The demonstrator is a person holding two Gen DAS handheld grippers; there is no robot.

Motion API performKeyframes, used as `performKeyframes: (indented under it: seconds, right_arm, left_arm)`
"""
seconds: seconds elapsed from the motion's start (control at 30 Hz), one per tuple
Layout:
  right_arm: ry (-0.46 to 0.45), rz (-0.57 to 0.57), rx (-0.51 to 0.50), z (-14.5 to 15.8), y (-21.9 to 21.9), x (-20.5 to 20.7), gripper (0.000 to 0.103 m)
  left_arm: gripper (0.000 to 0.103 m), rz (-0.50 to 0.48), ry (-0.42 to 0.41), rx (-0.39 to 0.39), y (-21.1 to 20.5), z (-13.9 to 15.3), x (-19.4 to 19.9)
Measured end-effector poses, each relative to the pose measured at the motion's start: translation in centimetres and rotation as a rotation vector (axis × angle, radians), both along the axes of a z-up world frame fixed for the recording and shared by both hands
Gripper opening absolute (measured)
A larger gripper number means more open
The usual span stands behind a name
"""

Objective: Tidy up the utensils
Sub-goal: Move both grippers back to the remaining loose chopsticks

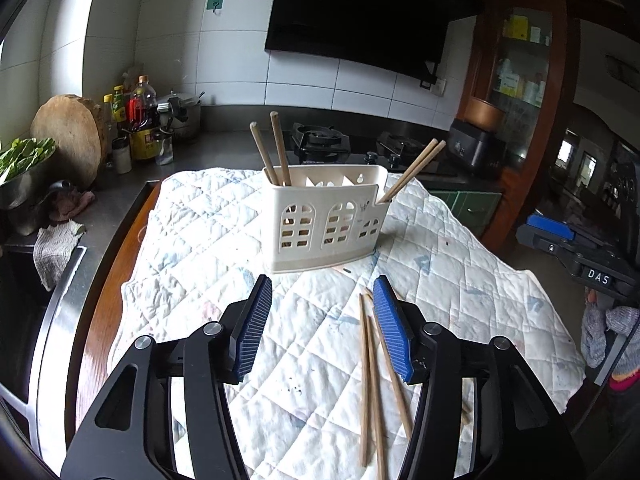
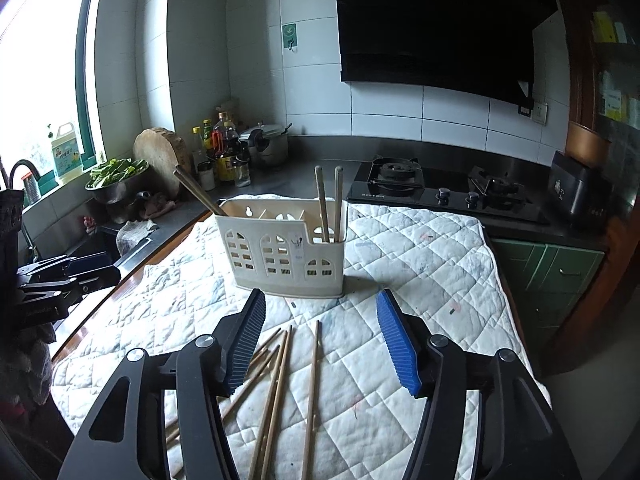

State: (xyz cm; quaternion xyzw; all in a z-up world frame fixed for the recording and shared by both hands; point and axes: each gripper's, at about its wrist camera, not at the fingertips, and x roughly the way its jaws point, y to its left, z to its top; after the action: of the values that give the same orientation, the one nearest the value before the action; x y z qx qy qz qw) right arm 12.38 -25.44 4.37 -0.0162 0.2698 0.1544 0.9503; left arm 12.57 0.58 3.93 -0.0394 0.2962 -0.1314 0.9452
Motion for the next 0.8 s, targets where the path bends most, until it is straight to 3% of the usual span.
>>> performKeyframes:
  seconds: [0.67, 0.8]
  right_arm:
    - [0.126, -0.002, -0.023, -8.3, 0.0, -4.1, 0.061]
    - [0.166, -0.001, -0.046, -10.3, 0.2, -4.4, 0.056]
  left_arm:
    - [0.053, 0.013, 0.122, 0.008, 0.0, -7.6, -3.0]
    - [0.053, -0.002, 0.147, 0.037, -0.8, -9.0, -3.6]
